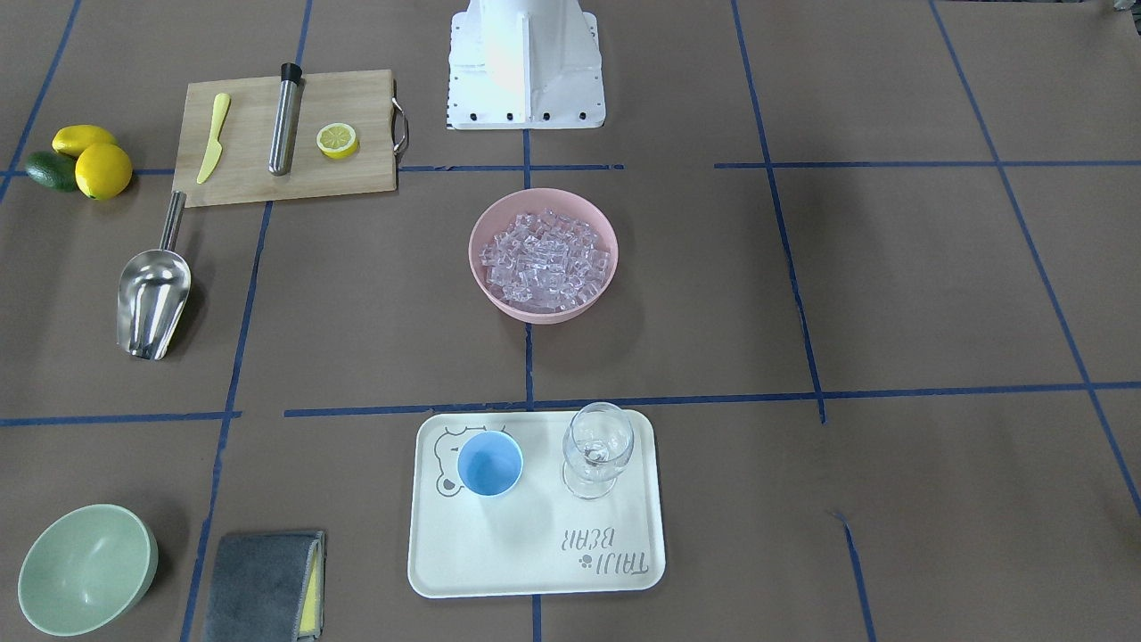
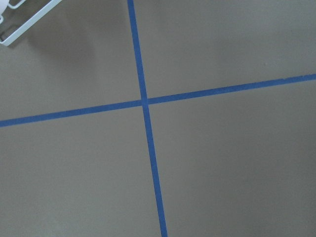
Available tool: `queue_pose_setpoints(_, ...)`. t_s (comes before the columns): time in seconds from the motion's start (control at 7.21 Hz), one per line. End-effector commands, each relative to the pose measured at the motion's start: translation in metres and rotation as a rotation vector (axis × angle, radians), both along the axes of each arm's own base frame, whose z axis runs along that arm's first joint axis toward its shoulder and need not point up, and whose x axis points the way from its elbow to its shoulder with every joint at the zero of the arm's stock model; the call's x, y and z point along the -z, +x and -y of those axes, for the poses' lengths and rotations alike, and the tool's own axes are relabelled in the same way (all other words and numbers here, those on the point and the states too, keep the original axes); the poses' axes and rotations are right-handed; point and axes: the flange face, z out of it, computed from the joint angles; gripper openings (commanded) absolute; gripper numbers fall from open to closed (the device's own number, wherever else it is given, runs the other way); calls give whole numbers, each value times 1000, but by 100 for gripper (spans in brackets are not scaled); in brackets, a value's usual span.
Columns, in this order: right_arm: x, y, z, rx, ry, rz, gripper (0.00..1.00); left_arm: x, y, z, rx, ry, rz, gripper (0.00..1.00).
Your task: Put ice in cup with scoop
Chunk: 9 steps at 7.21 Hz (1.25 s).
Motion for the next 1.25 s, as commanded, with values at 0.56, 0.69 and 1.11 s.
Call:
queue_pose_setpoints(0.56, 69, -96, -18, 15, -101, 91, 100, 92, 201, -9, -364, 488, -133, 100)
queue_pose_setpoints(0.69, 96, -132, -22, -27, -143, 40, 100, 96, 224, -16, -403, 502, -147, 100)
queue_pose_setpoints(1.11, 141, -245, -63, -51, -201, 14, 100, 161, 293, -6, -433, 531, -224, 100)
